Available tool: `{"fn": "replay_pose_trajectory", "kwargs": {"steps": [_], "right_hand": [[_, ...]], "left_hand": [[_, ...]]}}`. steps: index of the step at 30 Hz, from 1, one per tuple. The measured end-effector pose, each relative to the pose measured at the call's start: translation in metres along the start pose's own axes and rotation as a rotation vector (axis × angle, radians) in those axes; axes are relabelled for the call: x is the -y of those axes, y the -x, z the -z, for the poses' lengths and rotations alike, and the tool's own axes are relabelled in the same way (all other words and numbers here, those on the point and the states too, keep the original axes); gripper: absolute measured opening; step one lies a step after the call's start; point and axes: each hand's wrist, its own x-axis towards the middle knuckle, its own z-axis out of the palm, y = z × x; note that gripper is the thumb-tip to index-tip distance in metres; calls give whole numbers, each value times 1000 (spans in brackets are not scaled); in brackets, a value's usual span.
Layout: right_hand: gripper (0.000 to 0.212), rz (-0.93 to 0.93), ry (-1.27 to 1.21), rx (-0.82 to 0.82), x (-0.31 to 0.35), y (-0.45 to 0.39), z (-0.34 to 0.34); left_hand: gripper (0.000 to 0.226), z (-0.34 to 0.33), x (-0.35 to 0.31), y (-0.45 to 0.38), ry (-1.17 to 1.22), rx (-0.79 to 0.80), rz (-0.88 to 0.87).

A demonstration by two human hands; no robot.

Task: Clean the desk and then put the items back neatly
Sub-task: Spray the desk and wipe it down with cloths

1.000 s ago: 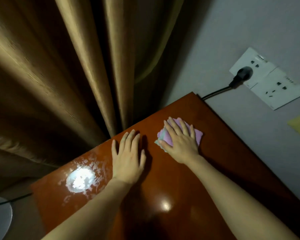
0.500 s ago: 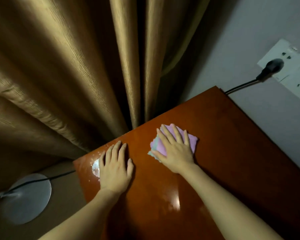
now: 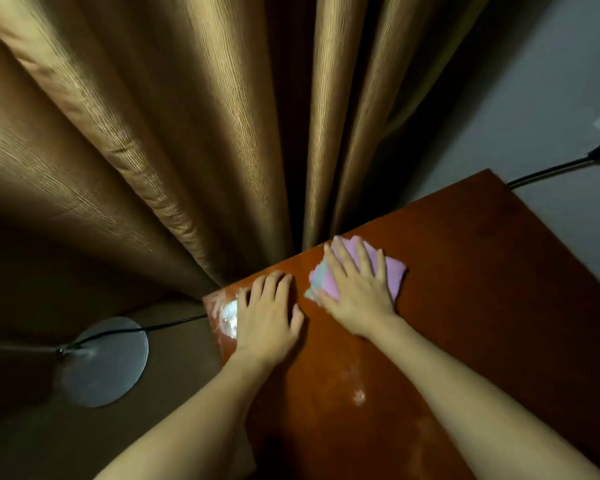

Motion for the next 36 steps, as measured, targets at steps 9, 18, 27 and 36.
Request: {"fn": "replay_pose_trajectory", "kwargs": {"steps": [9, 18, 27, 36], "right_hand": [[82, -259, -2, 27, -31, 29, -1], [78, -111, -58, -48, 101, 7, -17], [79, -18, 11, 27, 72, 55, -18], [76, -190, -139, -27, 172, -17, -10]], "left_hand": [[56, 12, 38, 34, -90, 22, 40], [48, 28, 90, 60, -100, 5, 135], [55, 27, 80, 69, -27, 28, 85], [54, 39, 145, 102, -103, 57, 231]]}}
